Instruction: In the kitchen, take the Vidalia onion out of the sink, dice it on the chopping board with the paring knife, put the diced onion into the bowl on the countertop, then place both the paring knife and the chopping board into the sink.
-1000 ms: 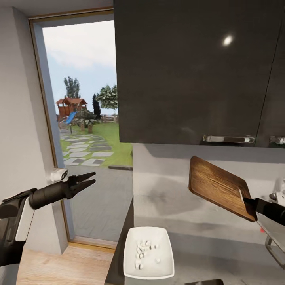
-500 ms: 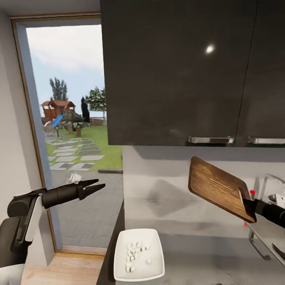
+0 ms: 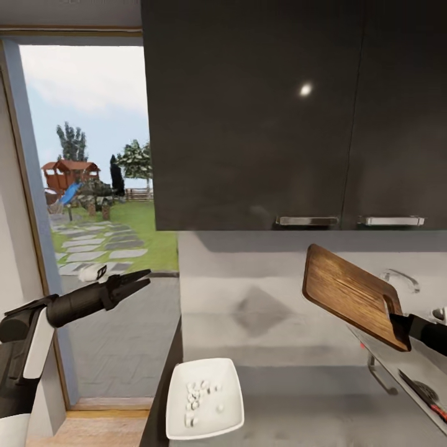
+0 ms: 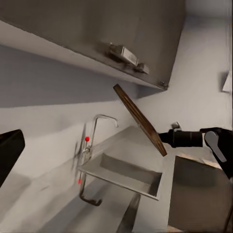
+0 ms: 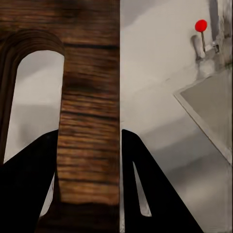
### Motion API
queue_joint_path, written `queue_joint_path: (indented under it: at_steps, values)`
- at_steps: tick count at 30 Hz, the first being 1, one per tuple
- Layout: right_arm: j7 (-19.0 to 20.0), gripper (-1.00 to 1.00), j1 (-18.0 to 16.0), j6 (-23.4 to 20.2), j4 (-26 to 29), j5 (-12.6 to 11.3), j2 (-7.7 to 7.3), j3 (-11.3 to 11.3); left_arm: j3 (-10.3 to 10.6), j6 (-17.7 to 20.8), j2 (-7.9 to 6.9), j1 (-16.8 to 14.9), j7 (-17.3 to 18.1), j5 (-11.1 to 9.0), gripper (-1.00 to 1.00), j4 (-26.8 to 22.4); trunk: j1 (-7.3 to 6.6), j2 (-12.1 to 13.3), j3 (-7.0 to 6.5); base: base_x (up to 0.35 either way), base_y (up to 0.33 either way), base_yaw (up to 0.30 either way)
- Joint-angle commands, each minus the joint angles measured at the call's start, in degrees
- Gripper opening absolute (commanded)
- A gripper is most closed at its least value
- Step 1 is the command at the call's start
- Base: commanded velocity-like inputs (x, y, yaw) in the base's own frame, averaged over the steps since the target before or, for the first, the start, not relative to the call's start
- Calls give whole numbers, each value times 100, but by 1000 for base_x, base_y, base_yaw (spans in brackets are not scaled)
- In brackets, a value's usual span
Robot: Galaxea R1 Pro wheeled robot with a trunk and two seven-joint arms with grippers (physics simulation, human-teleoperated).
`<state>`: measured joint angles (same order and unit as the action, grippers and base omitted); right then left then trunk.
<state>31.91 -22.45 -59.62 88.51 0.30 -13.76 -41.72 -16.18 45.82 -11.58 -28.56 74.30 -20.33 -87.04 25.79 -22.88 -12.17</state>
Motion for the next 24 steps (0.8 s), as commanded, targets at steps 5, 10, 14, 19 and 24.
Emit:
queue_joint_path:
  at_steps: [5,10,14,19,24]
  values:
    - [-44,-100,-5,-38,0,-13,10,-65,1,20,-25,-1,65,51,100,-5,0,-4,-39,-308,-60,-164]
    - [-214,-100,-5,-38,-1,-13,13,-72,-5,27,-28,-1,75,69,100,-3,0,-4,-81,-318,-139,-164]
    - [-251,-100,-5,-38,-1,-12,19,-73,-7,34,-31,-1,81,72,100,2,0,-4,-115,-310,-155,-164]
    - [-266,-100,-5,-38,-33,-14,23,-69,-8,54,-29,-1,84,65,100,2,0,-4,-156,-329,-70,-164]
    - [-744,-100,-5,-38,-72,-28,46,-70,-8,60,-77,-1,86,65,100,2,0,-4,-198,-338,-3,-162]
